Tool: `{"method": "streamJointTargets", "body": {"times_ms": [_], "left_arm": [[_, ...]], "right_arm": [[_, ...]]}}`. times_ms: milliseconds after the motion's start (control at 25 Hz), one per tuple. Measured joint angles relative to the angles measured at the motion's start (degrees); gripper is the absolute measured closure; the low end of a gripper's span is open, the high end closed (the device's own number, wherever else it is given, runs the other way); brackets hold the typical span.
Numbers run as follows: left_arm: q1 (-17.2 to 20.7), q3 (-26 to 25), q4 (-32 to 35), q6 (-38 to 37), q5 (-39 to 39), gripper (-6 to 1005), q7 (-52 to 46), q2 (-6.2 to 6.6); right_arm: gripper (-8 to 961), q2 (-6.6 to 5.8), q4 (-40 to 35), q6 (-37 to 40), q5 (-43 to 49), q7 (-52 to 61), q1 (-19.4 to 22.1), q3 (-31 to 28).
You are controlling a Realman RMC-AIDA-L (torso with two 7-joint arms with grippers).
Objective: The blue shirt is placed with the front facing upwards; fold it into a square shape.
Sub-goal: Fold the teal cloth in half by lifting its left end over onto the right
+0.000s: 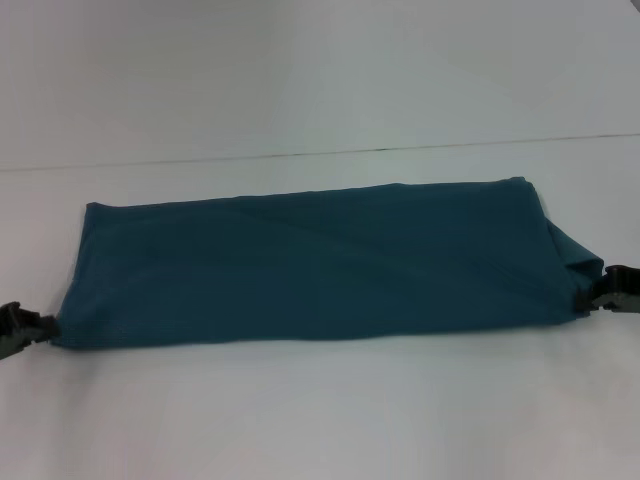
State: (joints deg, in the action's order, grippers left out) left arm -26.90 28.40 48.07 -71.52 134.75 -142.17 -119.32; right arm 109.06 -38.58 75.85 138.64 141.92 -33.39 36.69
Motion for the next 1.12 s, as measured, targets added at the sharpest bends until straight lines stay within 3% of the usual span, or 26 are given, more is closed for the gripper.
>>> {"method": "streamJointTargets", "body": {"times_ms": [200, 360, 560, 720, 760, 840, 1120], "left_arm": [[0.38, -2.57, 0.40, -0.08, -0.06, 908, -0.18, 0.25], [0.89, -6.90, 0.54, -0.45, -0.07, 791, -0.13, 0.82], [1.24, -8.58, 2.10, -2.53, -2.57, 634, 0.29, 0.85], [1.33, -8.22, 2.52, -4.89, -6.48, 472, 0.75, 0.63], [1.28, -8.11, 2.29, -5.73, -7.68, 432, 1.17, 0.63], [1.01, -8.03, 1.28, -7.25, -10.14, 341, 2.82, 0.61], [0.35, -8.14, -3.82, -8.59, -13.56, 92, 4.86, 0.69]], "right_arm": [[905, -0.02, -0.06, 0.05, -2.77, -2.14, 0.25, -1.02], [817, -0.76, -0.19, 0.08, -3.15, -2.39, 0.67, -3.50], [587, -1.06, -2.49, 1.04, -5.14, -3.13, 1.88, -7.33], [383, -0.85, -2.78, 4.98, -12.87, -7.86, 3.02, -7.68], [332, -0.60, -2.57, 6.27, -15.26, -9.52, 3.25, -7.67], [320, 0.30, -2.46, 8.43, -19.35, -13.78, 3.82, -7.69], [285, 4.85, -2.38, 11.97, -26.73, -25.56, 6.44, -7.74]]}}
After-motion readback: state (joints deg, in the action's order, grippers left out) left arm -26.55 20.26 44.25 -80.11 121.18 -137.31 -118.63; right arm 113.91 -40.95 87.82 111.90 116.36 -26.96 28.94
